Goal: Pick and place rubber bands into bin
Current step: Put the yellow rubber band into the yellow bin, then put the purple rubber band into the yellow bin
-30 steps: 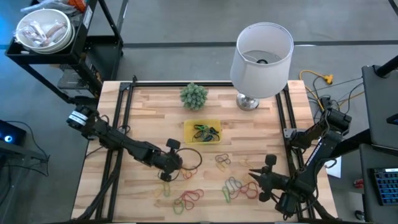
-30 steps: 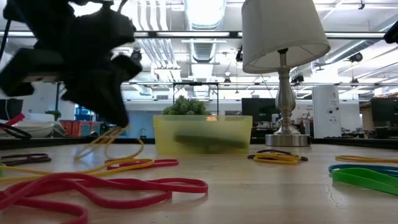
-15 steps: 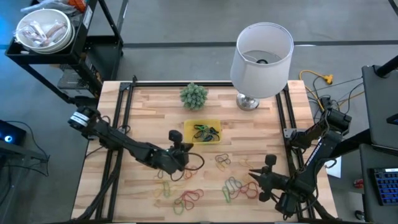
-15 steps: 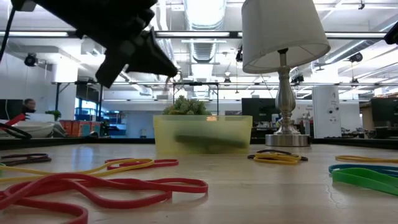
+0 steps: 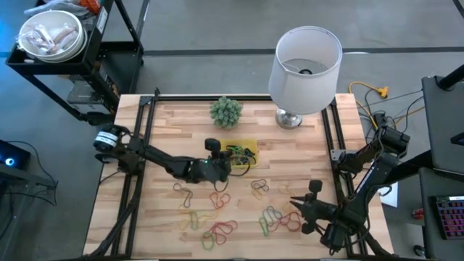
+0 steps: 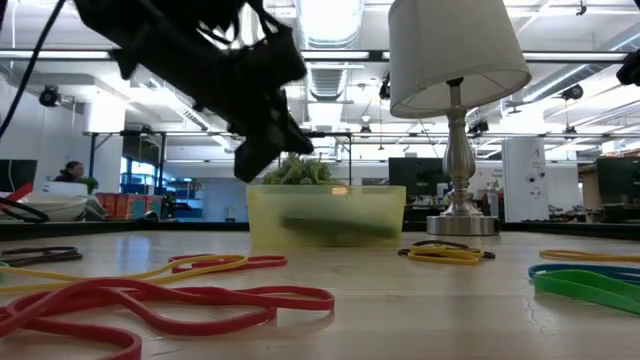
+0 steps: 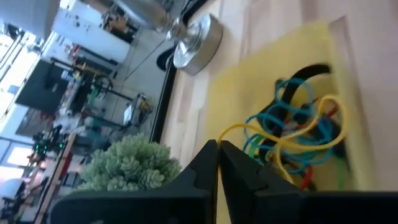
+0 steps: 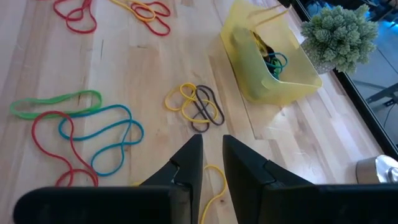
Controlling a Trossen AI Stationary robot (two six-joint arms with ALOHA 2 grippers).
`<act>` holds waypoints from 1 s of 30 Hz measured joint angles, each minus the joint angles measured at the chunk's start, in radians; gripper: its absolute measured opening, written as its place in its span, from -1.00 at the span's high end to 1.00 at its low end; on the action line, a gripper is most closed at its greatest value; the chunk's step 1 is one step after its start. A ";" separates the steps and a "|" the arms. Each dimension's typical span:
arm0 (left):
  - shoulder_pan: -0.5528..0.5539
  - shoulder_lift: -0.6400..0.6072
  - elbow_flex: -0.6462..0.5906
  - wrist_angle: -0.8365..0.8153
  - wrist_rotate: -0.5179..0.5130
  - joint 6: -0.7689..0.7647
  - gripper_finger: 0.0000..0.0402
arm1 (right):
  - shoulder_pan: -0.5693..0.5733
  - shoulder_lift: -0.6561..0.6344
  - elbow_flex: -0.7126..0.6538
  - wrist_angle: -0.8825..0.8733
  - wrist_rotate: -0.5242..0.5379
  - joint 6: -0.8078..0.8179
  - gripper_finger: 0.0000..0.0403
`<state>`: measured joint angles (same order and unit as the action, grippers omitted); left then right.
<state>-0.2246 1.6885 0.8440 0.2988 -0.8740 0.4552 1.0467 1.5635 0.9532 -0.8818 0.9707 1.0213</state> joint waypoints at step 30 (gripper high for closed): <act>-0.035 -0.056 0.000 0.008 0.019 -0.060 0.24 | -0.093 0.004 -0.101 0.339 -0.034 -0.226 0.72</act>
<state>-0.2599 1.6322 0.8440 0.3071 -0.8553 0.3954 0.9534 1.5673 0.8527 -0.5424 0.9368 0.7950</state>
